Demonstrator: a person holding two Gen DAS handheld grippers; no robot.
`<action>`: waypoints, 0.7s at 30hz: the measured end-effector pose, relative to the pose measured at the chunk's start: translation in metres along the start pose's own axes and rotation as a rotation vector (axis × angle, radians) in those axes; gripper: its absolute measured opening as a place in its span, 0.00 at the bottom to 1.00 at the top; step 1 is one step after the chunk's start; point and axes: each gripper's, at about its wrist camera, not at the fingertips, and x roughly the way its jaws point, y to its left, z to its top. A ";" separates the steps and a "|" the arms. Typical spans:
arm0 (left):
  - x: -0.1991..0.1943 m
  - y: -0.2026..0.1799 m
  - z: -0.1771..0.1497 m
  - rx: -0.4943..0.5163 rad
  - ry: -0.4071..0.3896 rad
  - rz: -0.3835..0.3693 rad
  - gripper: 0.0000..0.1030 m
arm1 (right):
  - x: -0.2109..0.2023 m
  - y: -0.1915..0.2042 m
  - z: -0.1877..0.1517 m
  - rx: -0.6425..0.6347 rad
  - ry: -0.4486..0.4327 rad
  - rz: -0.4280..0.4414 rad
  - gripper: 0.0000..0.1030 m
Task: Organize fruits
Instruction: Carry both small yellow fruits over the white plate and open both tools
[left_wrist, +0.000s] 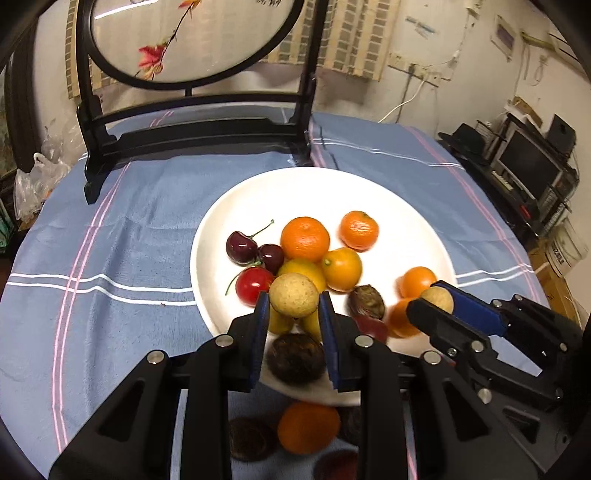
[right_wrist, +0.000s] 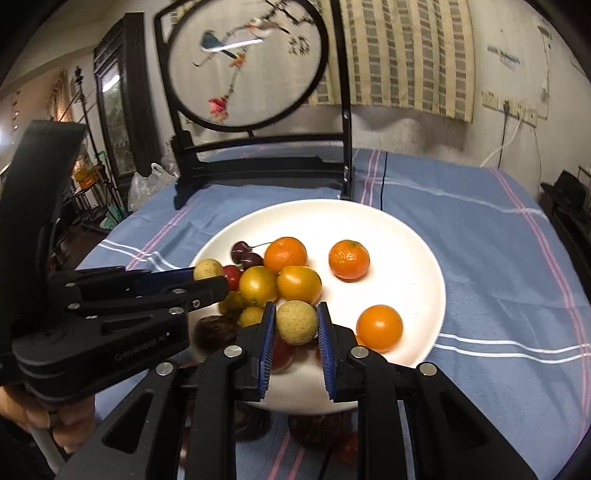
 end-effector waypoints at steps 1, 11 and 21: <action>0.003 0.001 -0.001 -0.004 0.003 0.000 0.26 | 0.004 -0.001 -0.001 0.012 0.005 0.005 0.25; -0.015 0.019 -0.009 -0.055 -0.055 0.020 0.68 | -0.008 -0.028 -0.015 0.109 -0.011 0.034 0.47; -0.037 0.025 -0.042 -0.040 -0.054 0.040 0.74 | -0.028 -0.045 -0.048 0.149 0.029 0.030 0.56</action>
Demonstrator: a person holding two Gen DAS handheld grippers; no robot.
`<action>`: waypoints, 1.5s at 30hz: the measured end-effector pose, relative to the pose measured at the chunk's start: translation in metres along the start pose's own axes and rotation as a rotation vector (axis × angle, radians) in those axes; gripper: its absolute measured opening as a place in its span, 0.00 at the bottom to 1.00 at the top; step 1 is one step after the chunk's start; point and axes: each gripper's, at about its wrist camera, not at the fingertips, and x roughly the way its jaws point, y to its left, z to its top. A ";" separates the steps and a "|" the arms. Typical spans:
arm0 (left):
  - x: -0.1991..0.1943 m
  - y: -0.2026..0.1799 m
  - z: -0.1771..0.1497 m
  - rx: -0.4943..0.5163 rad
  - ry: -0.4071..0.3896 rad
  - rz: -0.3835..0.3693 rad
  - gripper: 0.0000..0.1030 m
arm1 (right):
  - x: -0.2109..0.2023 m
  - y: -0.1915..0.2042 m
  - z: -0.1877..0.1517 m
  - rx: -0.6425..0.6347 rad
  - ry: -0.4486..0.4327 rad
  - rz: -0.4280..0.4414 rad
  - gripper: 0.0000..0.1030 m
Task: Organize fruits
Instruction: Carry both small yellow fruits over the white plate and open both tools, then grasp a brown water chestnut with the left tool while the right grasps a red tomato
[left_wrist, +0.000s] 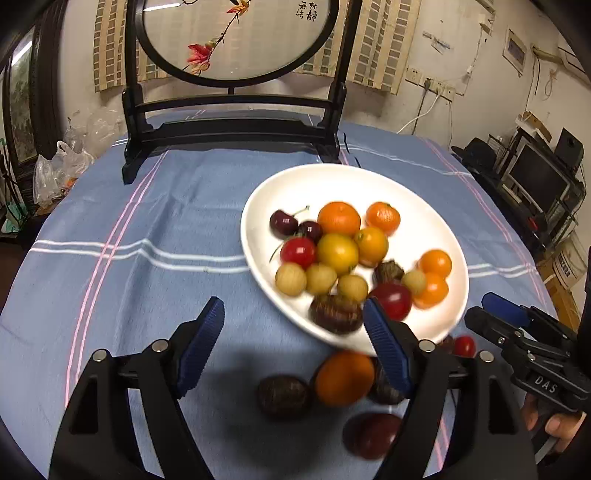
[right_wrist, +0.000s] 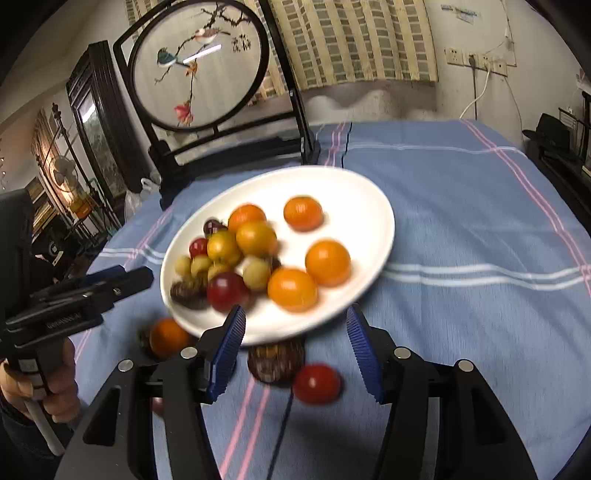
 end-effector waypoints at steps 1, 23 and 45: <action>-0.002 0.000 -0.003 0.006 -0.001 0.002 0.74 | 0.000 0.000 -0.004 -0.006 0.011 -0.003 0.57; -0.014 0.012 -0.047 0.066 0.033 0.013 0.84 | 0.015 0.016 -0.042 -0.116 0.181 -0.158 0.56; 0.012 0.004 -0.061 0.149 0.144 0.040 0.84 | 0.005 0.010 -0.039 -0.109 0.136 -0.080 0.30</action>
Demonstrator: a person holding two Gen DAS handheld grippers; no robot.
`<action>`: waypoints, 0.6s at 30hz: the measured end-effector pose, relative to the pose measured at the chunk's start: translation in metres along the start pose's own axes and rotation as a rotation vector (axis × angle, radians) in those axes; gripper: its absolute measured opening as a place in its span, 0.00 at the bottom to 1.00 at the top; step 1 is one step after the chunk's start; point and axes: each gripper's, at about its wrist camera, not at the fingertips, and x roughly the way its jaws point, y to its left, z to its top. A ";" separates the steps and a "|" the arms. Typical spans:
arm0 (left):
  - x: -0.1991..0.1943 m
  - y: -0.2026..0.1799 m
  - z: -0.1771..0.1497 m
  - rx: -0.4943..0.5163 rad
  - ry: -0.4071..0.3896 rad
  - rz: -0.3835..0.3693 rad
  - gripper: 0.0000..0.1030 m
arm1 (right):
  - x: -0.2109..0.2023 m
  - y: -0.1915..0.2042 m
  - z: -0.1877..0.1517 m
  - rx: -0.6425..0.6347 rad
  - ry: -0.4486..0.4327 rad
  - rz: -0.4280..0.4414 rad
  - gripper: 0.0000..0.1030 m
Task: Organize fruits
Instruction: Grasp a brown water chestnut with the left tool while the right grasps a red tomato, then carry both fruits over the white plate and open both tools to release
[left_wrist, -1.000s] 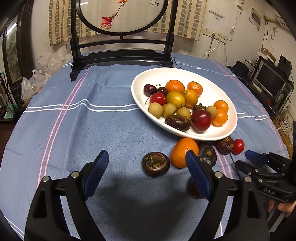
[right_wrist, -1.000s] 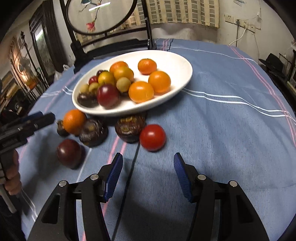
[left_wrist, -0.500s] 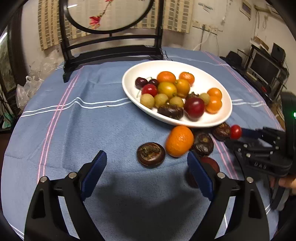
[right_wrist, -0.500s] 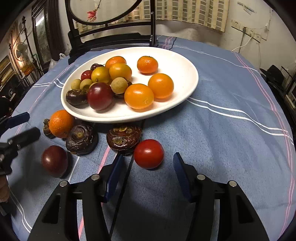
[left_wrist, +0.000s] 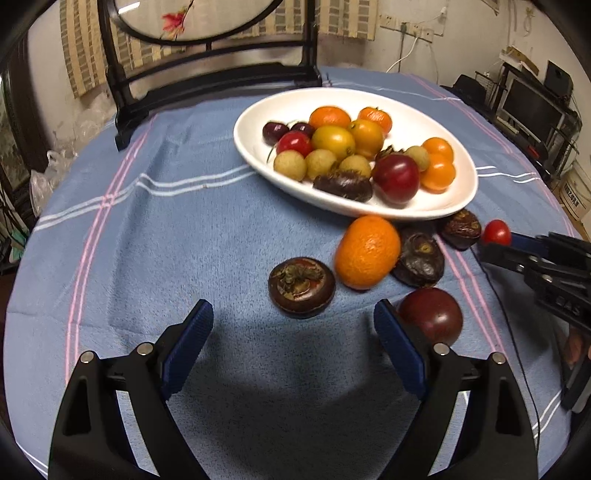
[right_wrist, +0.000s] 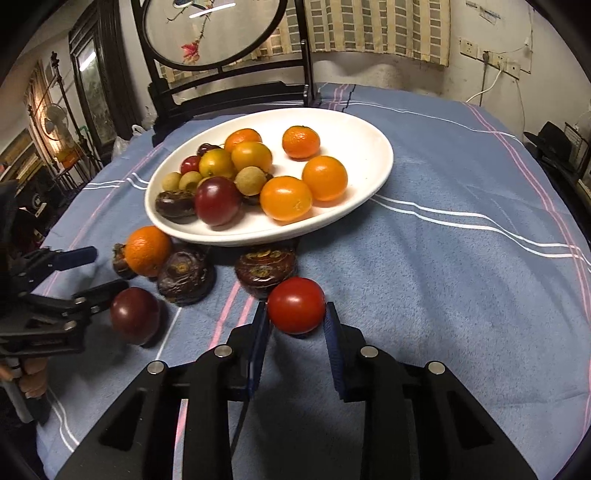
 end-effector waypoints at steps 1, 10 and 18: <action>0.002 0.000 0.000 -0.005 0.007 0.006 0.84 | -0.001 0.001 -0.001 0.000 -0.003 0.009 0.30; 0.009 -0.001 0.002 -0.012 -0.021 0.012 0.44 | -0.005 0.006 -0.005 -0.010 -0.007 0.032 0.30; -0.011 0.010 0.008 -0.086 -0.070 0.020 0.38 | -0.015 -0.003 -0.006 0.032 -0.046 0.043 0.30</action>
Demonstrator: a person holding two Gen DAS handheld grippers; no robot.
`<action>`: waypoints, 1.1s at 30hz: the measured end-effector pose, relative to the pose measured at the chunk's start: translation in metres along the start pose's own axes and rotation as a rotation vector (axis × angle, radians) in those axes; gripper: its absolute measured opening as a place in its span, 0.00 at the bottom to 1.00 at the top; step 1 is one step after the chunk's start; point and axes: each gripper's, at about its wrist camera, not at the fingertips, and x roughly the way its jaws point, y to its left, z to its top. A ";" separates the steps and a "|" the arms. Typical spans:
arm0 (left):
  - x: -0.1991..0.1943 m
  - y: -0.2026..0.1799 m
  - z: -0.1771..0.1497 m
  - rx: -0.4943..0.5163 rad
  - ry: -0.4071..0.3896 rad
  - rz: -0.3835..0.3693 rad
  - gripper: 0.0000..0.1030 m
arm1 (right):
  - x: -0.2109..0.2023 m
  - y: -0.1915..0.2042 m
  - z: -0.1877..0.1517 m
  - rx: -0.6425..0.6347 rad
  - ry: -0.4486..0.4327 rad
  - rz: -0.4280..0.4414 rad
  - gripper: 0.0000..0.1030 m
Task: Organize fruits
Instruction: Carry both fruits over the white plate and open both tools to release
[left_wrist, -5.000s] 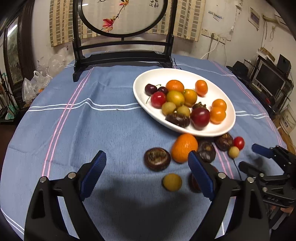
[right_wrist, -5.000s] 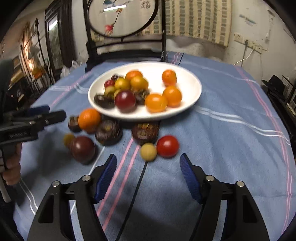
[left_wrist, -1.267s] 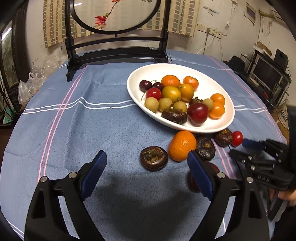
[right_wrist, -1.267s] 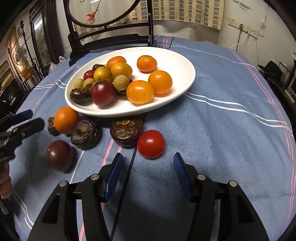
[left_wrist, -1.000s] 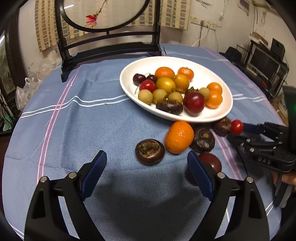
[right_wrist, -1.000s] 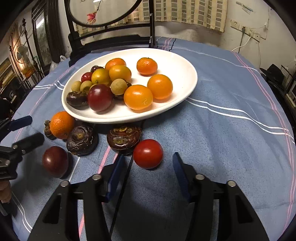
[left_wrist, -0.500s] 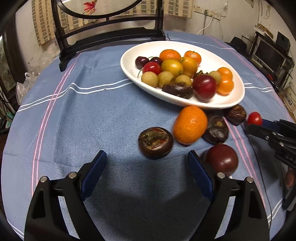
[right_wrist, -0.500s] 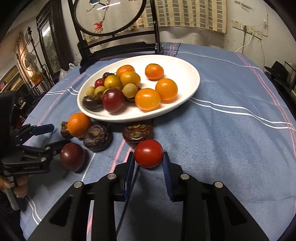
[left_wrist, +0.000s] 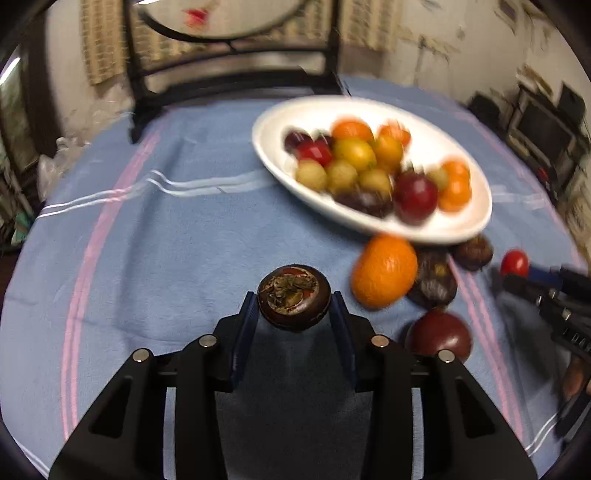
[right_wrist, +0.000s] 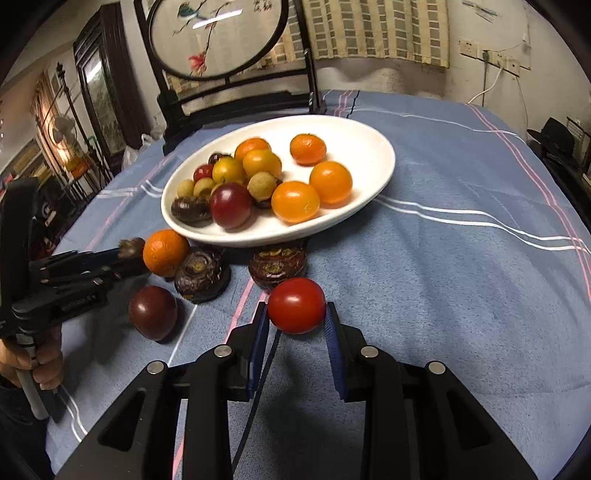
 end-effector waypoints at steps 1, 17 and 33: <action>-0.008 0.001 0.002 -0.009 -0.026 0.001 0.38 | -0.003 -0.001 0.001 0.007 -0.014 0.003 0.30; 0.002 -0.050 0.078 0.053 -0.060 -0.049 0.38 | -0.001 0.024 0.077 -0.023 -0.130 0.032 0.30; 0.023 -0.030 0.094 -0.053 -0.091 -0.020 0.77 | 0.028 -0.019 0.085 0.153 -0.147 0.060 0.62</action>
